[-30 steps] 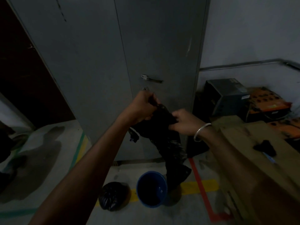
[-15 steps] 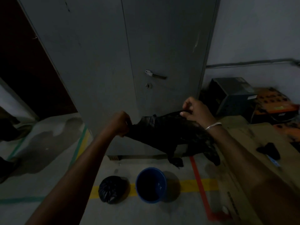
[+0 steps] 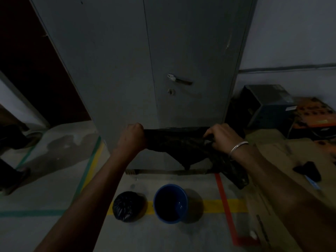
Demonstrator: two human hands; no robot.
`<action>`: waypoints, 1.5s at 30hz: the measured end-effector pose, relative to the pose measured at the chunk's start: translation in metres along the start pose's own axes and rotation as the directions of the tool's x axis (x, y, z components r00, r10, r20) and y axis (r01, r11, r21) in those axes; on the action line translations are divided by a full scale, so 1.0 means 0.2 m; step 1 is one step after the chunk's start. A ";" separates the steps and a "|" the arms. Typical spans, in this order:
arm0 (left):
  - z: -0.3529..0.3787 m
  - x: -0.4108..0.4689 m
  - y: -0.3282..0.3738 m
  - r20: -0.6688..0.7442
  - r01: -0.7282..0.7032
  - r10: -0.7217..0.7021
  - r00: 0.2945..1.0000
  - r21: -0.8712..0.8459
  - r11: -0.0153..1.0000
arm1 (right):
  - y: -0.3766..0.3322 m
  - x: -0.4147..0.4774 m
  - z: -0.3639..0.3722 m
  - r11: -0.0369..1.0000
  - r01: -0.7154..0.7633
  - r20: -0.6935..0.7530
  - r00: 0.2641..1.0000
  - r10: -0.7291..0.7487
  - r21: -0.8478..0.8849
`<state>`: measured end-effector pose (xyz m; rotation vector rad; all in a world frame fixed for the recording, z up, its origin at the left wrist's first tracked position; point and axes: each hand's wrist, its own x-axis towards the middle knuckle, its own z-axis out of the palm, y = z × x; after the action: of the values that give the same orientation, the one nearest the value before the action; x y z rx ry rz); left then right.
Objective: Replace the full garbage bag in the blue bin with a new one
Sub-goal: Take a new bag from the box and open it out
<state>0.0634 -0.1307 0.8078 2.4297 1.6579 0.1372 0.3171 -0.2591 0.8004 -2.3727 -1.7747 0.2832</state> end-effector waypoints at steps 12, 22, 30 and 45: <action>0.15 -0.05 -0.15 -0.031 0.008 -0.013 0.999 -0.137 0.991 | 0.08 0.02 0.12 0.972 -0.235 -0.010 0.972 0.235 -0.026; 0.03 -0.10 -0.32 -0.071 0.115 -0.121 0.990 -0.082 0.990 | 0.14 0.08 0.04 0.968 -0.228 -0.243 0.938 0.248 0.108; 0.62 -0.34 -0.55 0.260 0.122 -0.097 0.961 -0.083 0.989 | 0.20 -0.13 0.53 0.971 -0.164 0.329 0.920 0.214 -0.174; 0.72 -0.38 -0.62 0.278 0.240 -0.133 0.951 -0.396 0.886 | 0.31 -0.04 0.69 0.986 -0.166 0.364 0.916 0.167 -0.035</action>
<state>-0.0503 -0.1726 0.6431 1.8713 1.5495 0.1474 0.3383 -0.2812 0.6531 -2.6128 -1.7066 0.7943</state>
